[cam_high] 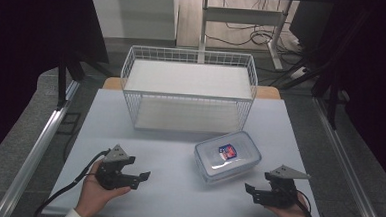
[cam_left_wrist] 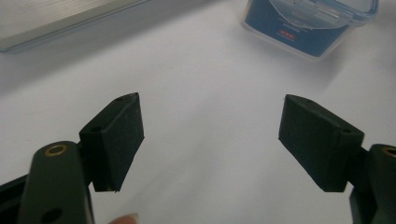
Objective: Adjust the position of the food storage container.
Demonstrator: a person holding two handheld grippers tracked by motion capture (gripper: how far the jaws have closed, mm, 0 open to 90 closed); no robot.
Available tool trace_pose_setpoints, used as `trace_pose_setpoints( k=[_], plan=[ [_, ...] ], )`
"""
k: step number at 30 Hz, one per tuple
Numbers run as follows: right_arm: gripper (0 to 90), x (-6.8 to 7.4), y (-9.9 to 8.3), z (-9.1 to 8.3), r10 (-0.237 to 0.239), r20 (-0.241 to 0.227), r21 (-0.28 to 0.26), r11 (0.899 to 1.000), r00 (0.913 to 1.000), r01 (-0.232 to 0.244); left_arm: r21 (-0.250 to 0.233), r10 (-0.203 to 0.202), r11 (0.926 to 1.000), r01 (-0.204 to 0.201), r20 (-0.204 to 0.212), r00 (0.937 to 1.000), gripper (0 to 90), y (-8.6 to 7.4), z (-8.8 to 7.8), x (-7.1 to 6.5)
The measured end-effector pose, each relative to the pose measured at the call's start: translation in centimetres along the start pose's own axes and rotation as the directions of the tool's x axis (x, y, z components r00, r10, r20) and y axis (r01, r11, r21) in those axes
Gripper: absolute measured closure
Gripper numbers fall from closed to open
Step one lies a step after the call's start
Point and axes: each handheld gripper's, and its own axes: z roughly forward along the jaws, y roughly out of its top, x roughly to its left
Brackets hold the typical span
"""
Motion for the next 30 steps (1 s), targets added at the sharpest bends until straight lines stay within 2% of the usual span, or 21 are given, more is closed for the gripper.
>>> trace_pose_setpoints(
  k=[4, 11, 15, 20, 23, 25, 30],
  plan=[
    [15.3, -0.3, 0.1, -0.1, 0.014, -0.001, 0.010, 1.000, 0.9999, -0.014, -0.006, -0.014, 0.9999, 0.014, 0.003, 0.9999, 21.5, 0.0, 0.0, 0.0],
    [18.3, 0.1, 0.3, -0.1, 0.013, 0.002, 0.002, 1.000, 0.9999, -0.013, -0.003, -0.006, 1.0000, 0.006, 0.008, 0.9999, 21.0, -0.1, 0.0, 0.0],
    [20.9, 0.4, 0.4, -0.2, 0.010, 0.001, 0.004, 1.000, 0.9999, -0.010, -0.011, -0.030, 0.9995, 0.030, 0.030, 0.9991, 21.0, 0.1, 0.2, 0.1],
    [23.7, 0.3, 0.4, -0.7, 0.011, 0.008, 0.000, 1.000, 0.9999, -0.011, -0.004, -0.022, 0.9997, 0.022, 0.027, 0.9994, 20.8, 0.1, 0.4, 0.0],
    [27.6, 0.0, 0.8, -0.8, 0.020, -0.009, -0.001, 1.000, 0.9998, -0.020, 0.000, -0.016, 0.9999, 0.016, 0.023, 0.9996, 20.6, 0.0, 0.4, 0.0],
    [30.5, 0.3, 1.4, -0.5, -0.006, -0.031, 0.007, 1.000, 0.9995, 0.007, 0.004, -0.009, 1.0000, 0.009, 0.013, 0.9999, 20.5, -0.1, 0.3, 0.0],
    [32.8, 0.5, 2.6, -0.3, -0.017, -0.042, -0.001, 1.000, 0.9990, 0.017, -0.002, -0.013, 0.9999, 0.013, 0.007, 0.9999, 20.2, 0.0, 0.1, 0.0]
  ],
)
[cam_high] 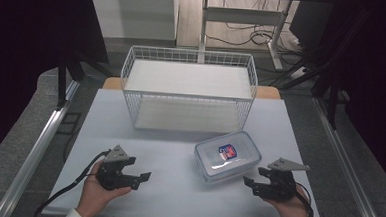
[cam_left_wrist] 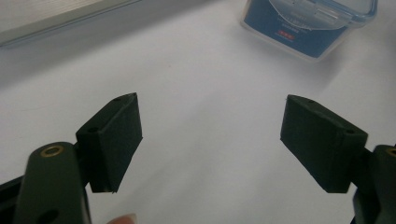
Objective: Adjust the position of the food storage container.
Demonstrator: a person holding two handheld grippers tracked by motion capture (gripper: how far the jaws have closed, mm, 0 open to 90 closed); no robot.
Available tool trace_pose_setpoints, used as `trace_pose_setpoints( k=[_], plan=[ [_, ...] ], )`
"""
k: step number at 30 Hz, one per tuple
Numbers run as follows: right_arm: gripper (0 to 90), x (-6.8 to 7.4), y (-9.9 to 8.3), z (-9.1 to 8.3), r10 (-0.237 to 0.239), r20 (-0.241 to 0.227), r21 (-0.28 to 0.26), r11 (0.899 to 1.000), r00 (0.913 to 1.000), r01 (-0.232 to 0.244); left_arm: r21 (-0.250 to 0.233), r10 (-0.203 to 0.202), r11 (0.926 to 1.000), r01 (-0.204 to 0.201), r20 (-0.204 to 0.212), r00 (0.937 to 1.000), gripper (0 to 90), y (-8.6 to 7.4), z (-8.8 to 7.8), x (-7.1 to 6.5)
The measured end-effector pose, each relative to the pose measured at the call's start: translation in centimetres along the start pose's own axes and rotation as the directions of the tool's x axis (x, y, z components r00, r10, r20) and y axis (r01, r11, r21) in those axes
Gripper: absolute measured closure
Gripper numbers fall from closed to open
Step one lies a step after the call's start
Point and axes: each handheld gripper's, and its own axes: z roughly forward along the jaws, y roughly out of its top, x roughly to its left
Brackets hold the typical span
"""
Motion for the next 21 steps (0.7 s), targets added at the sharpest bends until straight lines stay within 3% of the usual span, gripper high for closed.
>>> trace_pose_setpoints(
  k=[4, 9, 11, 21],
  plan=[
    [34.0, 0.0, 1.7, -0.7, -0.034, 0.003, -0.061, 0.998, 0.9994, 0.034, -0.005, 0.004, 1.0000, -0.004, -0.015, 0.9999, 20.0, 0.0, -0.2, 0.1],
    [36.0, -0.2, 3.3, -1.0, -0.027, 0.011, -0.061, 0.998, 0.9996, 0.028, -0.005, 0.002, 1.0000, -0.002, -0.008, 1.0000, 19.9, 0.0, -0.3, 0.0],
    [38.2, -0.4, 4.5, -1.1, -0.051, 0.013, -0.079, 0.995, 0.9986, 0.052, -0.004, 0.005, 1.0000, -0.005, -0.008, 1.0000, 19.9, 0.0, -0.3, 0.0],
    [46.5, -2.9, 7.1, 0.9, -0.033, 0.047, -0.043, 0.998, 0.9984, 0.035, 0.006, 0.007, 1.0000, -0.007, -0.009, 0.9999, 20.0, -0.1, 0.1, 0.0]
  ],
)
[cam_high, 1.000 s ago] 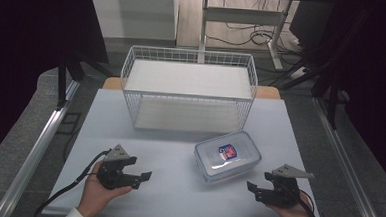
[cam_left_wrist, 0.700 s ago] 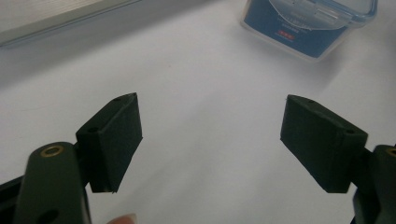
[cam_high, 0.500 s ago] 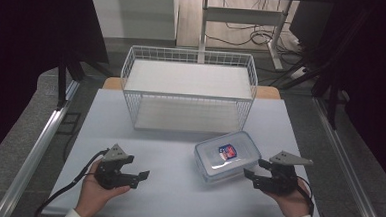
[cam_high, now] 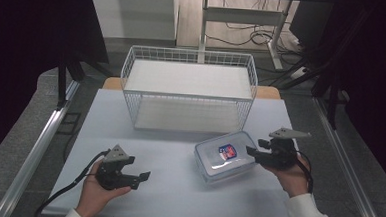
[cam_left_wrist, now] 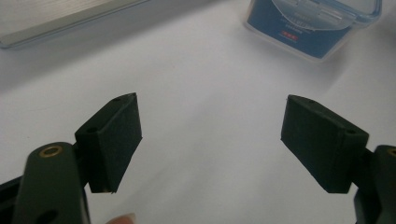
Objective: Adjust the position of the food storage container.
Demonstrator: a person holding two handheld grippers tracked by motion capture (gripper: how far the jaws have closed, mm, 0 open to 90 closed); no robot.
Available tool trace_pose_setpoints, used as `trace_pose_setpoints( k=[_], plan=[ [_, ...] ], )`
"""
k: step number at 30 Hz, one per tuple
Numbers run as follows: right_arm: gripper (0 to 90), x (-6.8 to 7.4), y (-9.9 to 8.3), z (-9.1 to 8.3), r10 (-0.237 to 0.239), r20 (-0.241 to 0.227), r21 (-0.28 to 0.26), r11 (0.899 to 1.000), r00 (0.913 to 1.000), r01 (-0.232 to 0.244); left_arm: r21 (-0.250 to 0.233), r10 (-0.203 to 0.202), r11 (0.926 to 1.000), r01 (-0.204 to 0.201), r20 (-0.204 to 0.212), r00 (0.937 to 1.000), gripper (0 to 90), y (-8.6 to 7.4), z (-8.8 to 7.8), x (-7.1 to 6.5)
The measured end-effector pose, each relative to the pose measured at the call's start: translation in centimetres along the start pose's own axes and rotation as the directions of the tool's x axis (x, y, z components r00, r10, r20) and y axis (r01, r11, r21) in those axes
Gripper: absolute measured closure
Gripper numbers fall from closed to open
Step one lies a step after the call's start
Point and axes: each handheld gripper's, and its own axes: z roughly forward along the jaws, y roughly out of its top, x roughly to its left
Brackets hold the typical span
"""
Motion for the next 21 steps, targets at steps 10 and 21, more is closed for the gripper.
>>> trace_pose_setpoints(
  k=[10, 21],
  plan=[
    [67.6, -3.8, 1.1, 1.9, 0.071, 0.028, 0.058, 0.996, 0.9971, -0.073, -0.011, 0.005, 0.9999, -0.006, -0.015, 0.9999, 20.1, -0.1, -0.1, -0.1],
    [88.2, -5.3, 1.1, 4.5, 0.067, 0.073, 0.189, 0.979, 0.9951, -0.079, 0.000, 0.010, 0.9999, -0.010, -0.041, 0.9991, 19.2, -0.1, 0.1, 0.0]
  ],
)
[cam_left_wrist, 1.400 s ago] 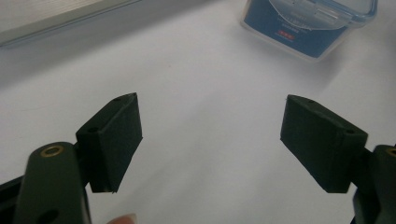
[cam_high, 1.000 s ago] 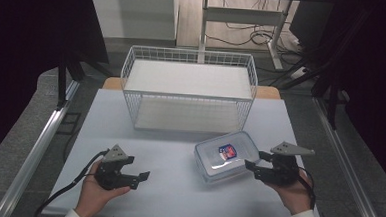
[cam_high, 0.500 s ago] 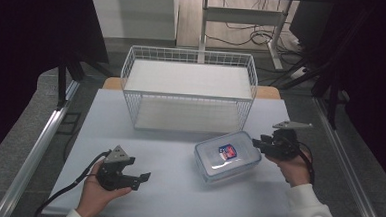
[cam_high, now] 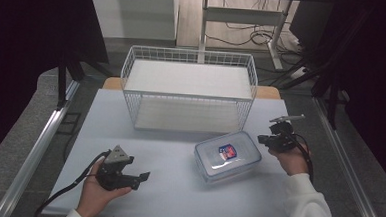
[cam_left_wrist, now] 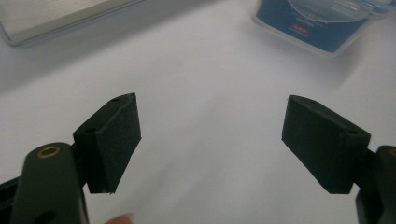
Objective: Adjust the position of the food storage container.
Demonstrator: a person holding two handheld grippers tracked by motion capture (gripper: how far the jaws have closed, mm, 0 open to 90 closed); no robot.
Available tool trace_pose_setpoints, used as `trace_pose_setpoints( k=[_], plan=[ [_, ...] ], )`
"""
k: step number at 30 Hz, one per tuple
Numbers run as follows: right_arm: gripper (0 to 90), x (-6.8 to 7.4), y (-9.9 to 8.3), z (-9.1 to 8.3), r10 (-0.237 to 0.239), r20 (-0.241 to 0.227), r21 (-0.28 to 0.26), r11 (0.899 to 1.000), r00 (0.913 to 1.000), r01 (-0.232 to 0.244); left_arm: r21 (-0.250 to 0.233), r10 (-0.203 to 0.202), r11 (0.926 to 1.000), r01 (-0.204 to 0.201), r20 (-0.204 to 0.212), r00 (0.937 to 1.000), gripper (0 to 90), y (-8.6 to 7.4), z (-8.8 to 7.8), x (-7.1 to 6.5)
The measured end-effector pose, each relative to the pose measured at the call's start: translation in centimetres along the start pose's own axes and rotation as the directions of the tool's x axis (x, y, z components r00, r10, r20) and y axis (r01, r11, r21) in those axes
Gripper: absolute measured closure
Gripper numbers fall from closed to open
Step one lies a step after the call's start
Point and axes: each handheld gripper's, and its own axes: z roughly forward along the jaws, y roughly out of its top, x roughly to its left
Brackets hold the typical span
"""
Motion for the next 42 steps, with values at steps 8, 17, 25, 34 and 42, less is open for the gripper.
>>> trace_pose_setpoints(
  k=[8, 17, 25, 34, 42],
  plan=[
    [88.7, 0.3, -0.7, 1.7, -0.041, 0.004, 0.084, 0.996, 0.9991, 0.041, 0.007, 0.003, 1.0000, -0.003, 0.006, 1.0000, 19.2, 0.0, 0.0, 0.0],
    [88.8, 0.4, -1.0, 1.8, -0.077, 0.022, 0.122, 0.990, 0.9968, 0.074, 0.003, 0.004, 1.0000, -0.004, 0.010, 0.9999, 19.8, 0.0, 0.0, 0.0],
    [88.8, 0.2, -0.9, 1.8, -0.080, 0.007, 0.120, 0.990, 0.9968, 0.079, 0.013, 0.007, 0.9999, -0.007, 0.012, 0.9999, 19.8, -0.1, 0.2, 0.0],
    [88.9, 1.0, -1.0, 1.8, -0.094, -0.028, 0.135, 0.986, 0.9952, 0.097, 0.014, 0.006, 0.9999, -0.006, 0.011, 0.9999, 19.9, 0.0, 0.1, 0.0],
    [88.9, 3.5, -1.5, 1.7, -0.122, -0.082, 0.145, 0.980, 0.9891, 0.133, 0.004, -0.012, 0.9999, 0.012, 0.009, 0.9999, 19.9, 0.0, -0.3, 0.5]
  ],
)
